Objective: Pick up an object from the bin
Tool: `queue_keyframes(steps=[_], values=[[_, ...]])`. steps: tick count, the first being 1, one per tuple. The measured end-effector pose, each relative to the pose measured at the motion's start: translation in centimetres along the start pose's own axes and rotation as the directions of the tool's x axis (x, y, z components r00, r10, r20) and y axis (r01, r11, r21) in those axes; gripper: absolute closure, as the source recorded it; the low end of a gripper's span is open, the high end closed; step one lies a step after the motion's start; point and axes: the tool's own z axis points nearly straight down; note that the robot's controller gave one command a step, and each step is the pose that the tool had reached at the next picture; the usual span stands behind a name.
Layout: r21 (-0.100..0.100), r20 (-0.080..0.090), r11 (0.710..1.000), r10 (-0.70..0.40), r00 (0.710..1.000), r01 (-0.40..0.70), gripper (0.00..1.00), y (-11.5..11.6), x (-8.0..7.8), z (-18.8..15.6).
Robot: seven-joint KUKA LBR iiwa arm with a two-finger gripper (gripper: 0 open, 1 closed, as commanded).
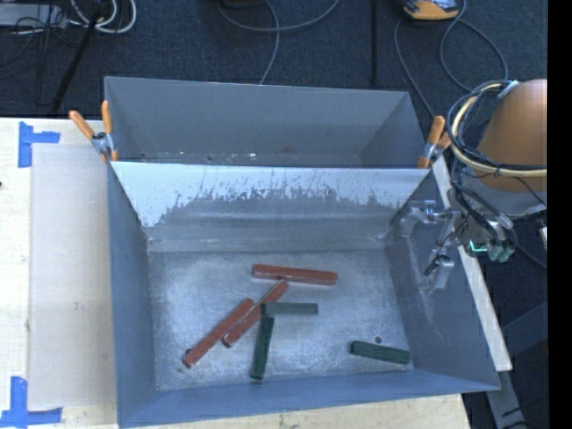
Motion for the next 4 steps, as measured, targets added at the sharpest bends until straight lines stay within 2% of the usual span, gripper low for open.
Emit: queue_keyframes(steps=[1,2,3,4], values=[[0.001,0.011,0.999,-0.044,0.999,0.044,0.0,2.1,8.8,14.0],[0.002,0.01,0.995,-0.101,0.995,0.101,0.0,3.3,10.0,10.8],[0.001,0.007,0.999,-0.044,0.999,0.044,0.0,3.1,10.0,10.9],[0.001,0.016,1.0,0.025,1.0,-0.025,0.0,2.9,9.5,13.8]])
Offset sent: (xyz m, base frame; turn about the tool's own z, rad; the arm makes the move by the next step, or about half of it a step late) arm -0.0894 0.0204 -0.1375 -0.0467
